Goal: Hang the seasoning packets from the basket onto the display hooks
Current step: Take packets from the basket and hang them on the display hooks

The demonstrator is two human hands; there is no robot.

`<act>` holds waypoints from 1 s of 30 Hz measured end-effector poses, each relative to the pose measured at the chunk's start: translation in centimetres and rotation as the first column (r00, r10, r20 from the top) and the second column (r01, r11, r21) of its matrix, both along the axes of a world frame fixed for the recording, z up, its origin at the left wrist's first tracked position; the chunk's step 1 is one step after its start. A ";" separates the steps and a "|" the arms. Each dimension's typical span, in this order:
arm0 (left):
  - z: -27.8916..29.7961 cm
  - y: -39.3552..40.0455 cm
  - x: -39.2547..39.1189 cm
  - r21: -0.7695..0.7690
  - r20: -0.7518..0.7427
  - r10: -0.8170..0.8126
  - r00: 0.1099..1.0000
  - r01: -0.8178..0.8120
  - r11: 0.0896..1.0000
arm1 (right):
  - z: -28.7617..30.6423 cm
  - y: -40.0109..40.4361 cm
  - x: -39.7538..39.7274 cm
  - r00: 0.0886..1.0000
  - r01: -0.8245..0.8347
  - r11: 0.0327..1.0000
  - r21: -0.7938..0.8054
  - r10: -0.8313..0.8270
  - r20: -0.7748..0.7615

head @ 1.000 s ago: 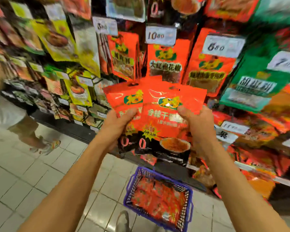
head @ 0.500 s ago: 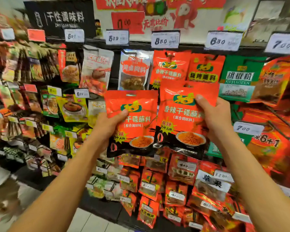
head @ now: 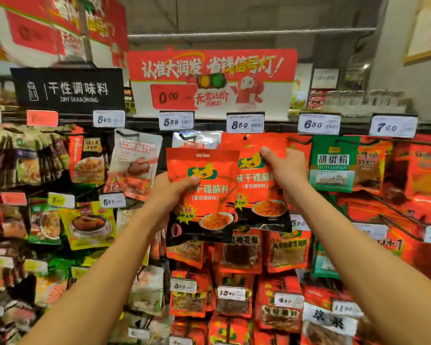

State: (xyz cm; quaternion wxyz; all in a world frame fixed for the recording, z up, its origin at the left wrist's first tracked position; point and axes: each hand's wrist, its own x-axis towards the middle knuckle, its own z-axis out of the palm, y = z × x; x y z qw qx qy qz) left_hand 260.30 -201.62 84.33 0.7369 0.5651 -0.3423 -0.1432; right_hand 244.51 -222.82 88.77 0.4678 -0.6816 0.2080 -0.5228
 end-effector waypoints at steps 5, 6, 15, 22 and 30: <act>0.7 -2.7 0.4 0.006 0.024 0.021 0.999 -0.021 1.000 | 0.5 0.3 1.9 0.994 0.104 0.995 0.009 -0.104 0.031; 0.8 -3.1 0.5 0.022 0.046 0.030 0.998 -0.031 0.999 | 0.6 0.3 2.1 0.992 0.125 0.992 0.008 -0.125 0.031; 1.7 -5.4 0.9 -0.042 0.030 -0.004 1.000 0.006 0.999 | 1.3 -0.2 3.6 0.985 0.172 0.985 -0.003 -0.172 0.014; 3.3 -7.1 -0.1 -0.071 0.040 -0.023 0.999 0.026 0.997 | 2.8 -0.6 3.4 0.990 0.137 0.986 0.091 -0.134 -0.029; 3.6 -8.1 -0.7 -0.063 0.018 0.032 0.999 -0.031 0.998 | 3.1 -1.3 3.9 0.996 0.076 0.979 0.190 -0.066 -0.061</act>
